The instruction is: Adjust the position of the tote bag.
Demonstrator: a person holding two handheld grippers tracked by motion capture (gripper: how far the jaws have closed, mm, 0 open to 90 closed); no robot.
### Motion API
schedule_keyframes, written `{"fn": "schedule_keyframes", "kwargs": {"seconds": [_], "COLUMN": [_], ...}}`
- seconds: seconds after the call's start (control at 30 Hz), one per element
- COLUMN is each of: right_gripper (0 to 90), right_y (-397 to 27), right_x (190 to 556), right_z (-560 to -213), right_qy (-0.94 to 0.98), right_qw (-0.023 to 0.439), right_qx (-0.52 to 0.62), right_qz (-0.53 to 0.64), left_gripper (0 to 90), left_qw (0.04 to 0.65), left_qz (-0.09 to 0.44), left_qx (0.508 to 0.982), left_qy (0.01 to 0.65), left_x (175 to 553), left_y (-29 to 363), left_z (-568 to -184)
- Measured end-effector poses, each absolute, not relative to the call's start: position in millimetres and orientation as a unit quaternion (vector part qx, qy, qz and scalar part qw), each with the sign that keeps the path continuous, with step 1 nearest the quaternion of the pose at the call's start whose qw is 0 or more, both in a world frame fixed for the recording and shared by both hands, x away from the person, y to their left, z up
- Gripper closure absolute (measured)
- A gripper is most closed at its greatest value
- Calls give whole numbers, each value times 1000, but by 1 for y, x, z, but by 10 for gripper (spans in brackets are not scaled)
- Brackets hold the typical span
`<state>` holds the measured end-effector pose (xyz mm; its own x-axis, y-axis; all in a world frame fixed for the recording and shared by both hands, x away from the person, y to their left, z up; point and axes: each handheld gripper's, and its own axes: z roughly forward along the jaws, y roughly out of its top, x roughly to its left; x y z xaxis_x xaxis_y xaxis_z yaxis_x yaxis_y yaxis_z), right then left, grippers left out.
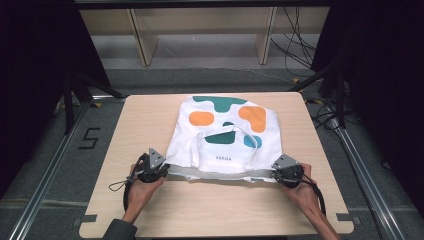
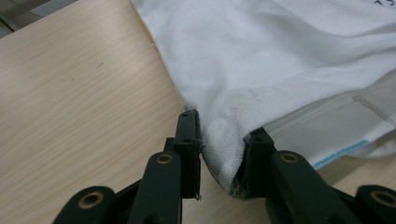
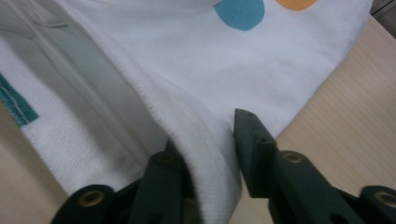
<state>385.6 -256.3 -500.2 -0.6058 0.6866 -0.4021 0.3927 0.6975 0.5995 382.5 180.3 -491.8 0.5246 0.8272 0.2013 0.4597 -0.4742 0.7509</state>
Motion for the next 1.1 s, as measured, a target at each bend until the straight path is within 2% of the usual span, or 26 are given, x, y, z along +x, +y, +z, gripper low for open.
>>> {"fn": "schedule_keyframes", "kwargs": {"seconds": [0.07, 0.27, 0.3, 0.5, 0.77, 1.1], "right_gripper": [807, 849, 852, 863, 863, 863], "right_y": [-260, -271, -271, -274, -278, -282], "right_x": [390, 390, 390, 385, 368, 349], "right_z": [-500, -492, -492, -490, -482, -474], "right_qy": [864, 853, 852, 851, 844, 833], "right_qw": [321, 323, 324, 320, 306, 309], "right_qx": [311, 323, 323, 318, 316, 320], "right_qz": [231, 254, 256, 270, 308, 329], "left_gripper": [739, 750, 750, 751, 749, 745], "left_qw": [331, 333, 348, 345, 356, 368], "left_qz": [280, 274, 273, 272, 258, 248], "left_qx": [812, 828, 821, 834, 832, 831], "left_qy": [392, 359, 362, 334, 339, 335], "left_x": [379, 361, 358, 339, 312, 292], "left_y": [178, 173, 171, 172, 177, 176], "left_z": [-492, -490, -492, -487, -486, -484]}}
